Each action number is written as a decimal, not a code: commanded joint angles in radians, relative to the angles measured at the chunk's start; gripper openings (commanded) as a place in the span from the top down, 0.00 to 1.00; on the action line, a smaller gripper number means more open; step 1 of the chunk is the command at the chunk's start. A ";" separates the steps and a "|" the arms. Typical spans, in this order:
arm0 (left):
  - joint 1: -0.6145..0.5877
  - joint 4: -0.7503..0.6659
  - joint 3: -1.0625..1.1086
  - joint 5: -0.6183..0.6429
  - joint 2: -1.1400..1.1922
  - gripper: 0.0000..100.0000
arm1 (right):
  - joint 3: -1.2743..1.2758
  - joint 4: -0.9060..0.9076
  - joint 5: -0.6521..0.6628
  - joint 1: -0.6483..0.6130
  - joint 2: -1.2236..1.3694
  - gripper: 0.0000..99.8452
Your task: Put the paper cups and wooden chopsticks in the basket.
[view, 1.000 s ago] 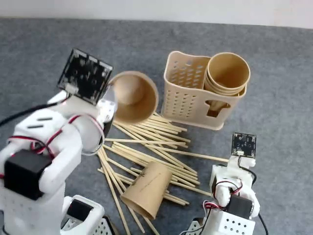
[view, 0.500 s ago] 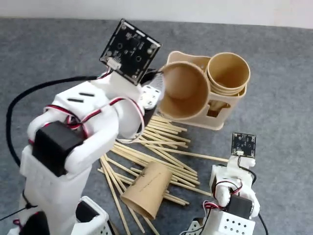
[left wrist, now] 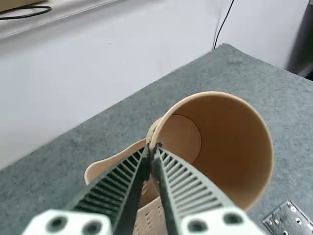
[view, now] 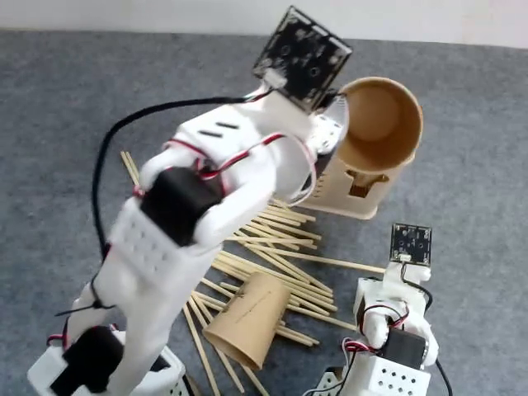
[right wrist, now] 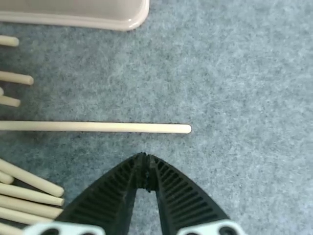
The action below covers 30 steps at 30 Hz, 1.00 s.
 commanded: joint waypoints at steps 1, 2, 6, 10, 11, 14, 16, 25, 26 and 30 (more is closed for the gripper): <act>0.018 -0.074 -0.047 0.009 0.025 0.99 | 0.120 -0.002 0.002 0.010 -0.012 0.99; 0.018 -0.087 -0.047 0.009 0.035 0.99 | 0.120 -0.002 0.002 0.010 -0.012 0.99; 0.018 -0.133 -0.039 0.009 0.070 0.99 | 0.120 -0.002 0.002 0.010 -0.012 0.99; 0.018 -0.130 -0.041 0.009 0.114 0.99 | 0.120 -0.002 0.002 0.010 -0.012 0.99; 0.018 -0.130 -0.039 0.009 0.124 0.99 | 0.120 -0.001 0.002 0.010 -0.012 0.99; 0.013 -0.130 -0.042 0.009 0.150 0.99 | 0.120 -0.001 0.002 0.010 -0.012 0.99; 0.010 -0.130 -0.042 0.009 0.162 0.96 | 0.120 -0.001 0.002 0.010 -0.012 0.99; 0.010 -0.150 -0.038 0.009 0.170 0.83 | 0.120 -0.001 0.002 0.010 -0.012 0.99; 0.010 -0.169 -0.035 0.009 0.171 0.83 | 0.120 -0.001 0.002 0.010 -0.012 0.99; 0.008 -0.278 0.028 0.006 0.202 0.83 | 0.120 -0.001 0.002 0.010 -0.012 0.99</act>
